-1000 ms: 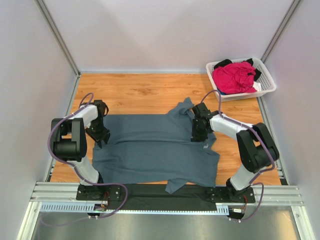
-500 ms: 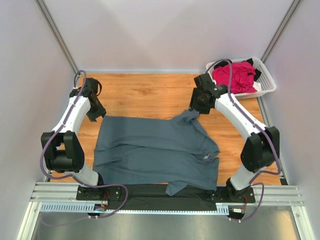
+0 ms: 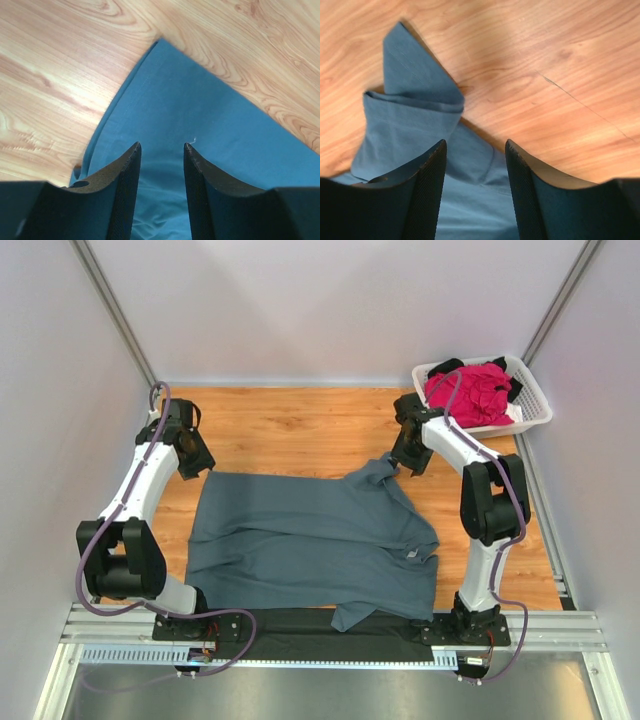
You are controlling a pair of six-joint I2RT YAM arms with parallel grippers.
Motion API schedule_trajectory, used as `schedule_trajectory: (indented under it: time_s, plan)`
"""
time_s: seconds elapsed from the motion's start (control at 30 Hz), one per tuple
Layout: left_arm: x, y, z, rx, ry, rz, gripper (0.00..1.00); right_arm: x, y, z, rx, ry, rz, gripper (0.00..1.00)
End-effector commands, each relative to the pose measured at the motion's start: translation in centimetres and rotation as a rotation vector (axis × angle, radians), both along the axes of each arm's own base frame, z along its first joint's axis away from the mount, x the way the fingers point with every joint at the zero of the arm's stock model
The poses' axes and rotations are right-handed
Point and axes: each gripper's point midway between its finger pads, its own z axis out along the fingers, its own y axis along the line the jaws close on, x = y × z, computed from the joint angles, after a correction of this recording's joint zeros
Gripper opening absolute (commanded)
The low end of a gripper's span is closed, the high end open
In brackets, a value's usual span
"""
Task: Fold and stack the t-shirts
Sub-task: Flatten the tshirt out
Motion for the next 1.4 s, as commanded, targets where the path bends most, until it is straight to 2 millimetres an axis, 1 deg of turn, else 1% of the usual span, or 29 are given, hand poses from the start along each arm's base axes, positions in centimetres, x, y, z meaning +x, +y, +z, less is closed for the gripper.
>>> schedule_trajectory:
  time_s: [0.0,0.03,0.1,0.13,0.27,0.37,0.4,0.47,0.5,0.6,0.63,0.67,0.73,0.77,0.8,0.87,0.9,0.97,1.03,1.07,1.1,1.13,1.17,1.2,1.23,1.27,1.3,1.33,1.37]
  plan:
    - [0.8,-0.7,1.0,-0.016,-0.065,-0.043,0.47,3.0,1.6,0.1,0.092,-0.113,-0.05,0.52]
    - [0.8,-0.8,1.0,-0.024,-0.061,-0.046,0.47,3.8,1.9,-0.1,0.108,-0.135,-0.062,0.51]
    - [0.6,-0.8,0.7,-0.025,-0.049,-0.043,0.47,4.4,2.4,-0.2,0.13,-0.146,-0.065,0.51]
    - [0.5,-0.7,0.6,-0.02,-0.046,-0.041,0.47,4.6,2.6,-1.0,0.133,-0.138,-0.066,0.5]
    - [0.2,-0.4,0.9,-0.006,-0.049,-0.029,0.47,4.9,2.6,-2.3,0.121,-0.107,-0.081,0.47]
    - [0.1,0.0,1.2,0.012,-0.055,-0.017,0.47,4.8,2.7,-2.8,0.12,-0.084,-0.083,0.4]
    - [0.2,0.1,1.3,0.016,-0.057,-0.016,0.47,4.7,2.6,-2.8,0.114,-0.076,-0.083,0.35]
    - [0.2,0.3,1.4,0.026,-0.056,-0.007,0.47,5.2,2.4,-1.9,0.102,-0.1,-0.084,0.27]
    - [0.4,0.3,1.5,0.026,-0.058,-0.007,0.47,5.5,2.3,-1.3,0.098,-0.116,-0.077,0.19]
    - [0.6,0.1,1.3,0.016,-0.055,-0.009,0.47,6.7,2.6,1.2,0.108,-0.179,-0.049,0.09]
    - [0.6,0.0,1.3,0.01,-0.056,-0.01,0.47,6.9,2.9,1.6,0.114,-0.187,-0.039,0.08]
    - [0.7,-0.1,1.1,0.006,-0.053,-0.009,0.46,7.7,3.5,2.8,0.129,-0.216,-0.025,0.07]
    - [0.8,-0.2,0.9,-0.003,-0.05,-0.011,0.46,8.2,3.9,3.3,0.122,-0.216,-0.001,0.06]
    - [0.8,-0.2,0.7,-0.006,-0.046,-0.009,0.46,8.3,4.6,3.6,0.113,-0.22,0.019,0.05]
    - [0.9,-0.3,0.7,-0.008,-0.048,-0.01,0.46,8.9,5.0,4.8,0.111,-0.24,0.03,0.04]
    - [1.0,-0.4,0.4,-0.011,-0.045,-0.011,0.46,9.2,6.0,4.9,0.088,-0.24,0.061,0.03]
    - [1.0,-0.4,0.4,-0.014,-0.045,-0.011,0.46,9.7,6.7,6.0,0.088,-0.263,0.077,0.03]
    - [1.0,-0.5,0.2,-0.015,-0.043,-0.013,0.46,10.0,7.8,5.9,0.071,-0.27,0.102,0.03]
    - [1.0,-0.4,0.0,-0.014,-0.042,-0.012,0.46,10.8,8.7,6.2,0.058,-0.288,0.134,0.04]
    - [1.0,-0.4,-0.1,-0.014,-0.04,-0.011,0.46,10.7,9.7,6.1,0.041,-0.294,0.156,0.07]
    - [1.1,-0.4,-0.1,-0.013,-0.045,-0.014,0.46,10.9,10.1,5.0,0.021,-0.28,0.173,0.1]
    - [1.0,-0.4,-0.1,-0.014,-0.046,-0.016,0.46,11.6,10.4,5.4,0.002,-0.303,0.182,0.14]
    - [1.1,-0.5,-0.2,-0.015,-0.041,-0.02,0.46,11.4,11.1,4.9,-0.014,-0.291,0.214,0.28]
    - [1.1,-0.4,-0.3,-0.013,-0.039,-0.021,0.46,11.2,11.5,3.5,-0.031,-0.259,0.236,0.37]
    - [1.1,-0.4,-0.3,-0.009,-0.037,-0.026,0.46,11.4,12.5,3.7,-0.017,-0.266,0.265,0.43]
    - [1.1,-0.3,-0.4,-0.004,-0.034,-0.024,0.46,11.4,12.9,3.4,-0.02,-0.258,0.298,0.53]
    - [1.0,-0.2,-0.4,0.001,-0.03,-0.025,0.46,11.3,13.3,3.0,-0.016,-0.247,0.32,0.56]
    - [1.0,-0.2,-0.4,0.004,-0.028,-0.025,0.46,11.4,13.4,3.3,-0.009,-0.25,0.333,0.58]
    - [0.9,-0.2,-0.4,0.006,-0.026,-0.028,0.46,11.5,13.5,3.9,-0.006,-0.261,0.341,0.64]
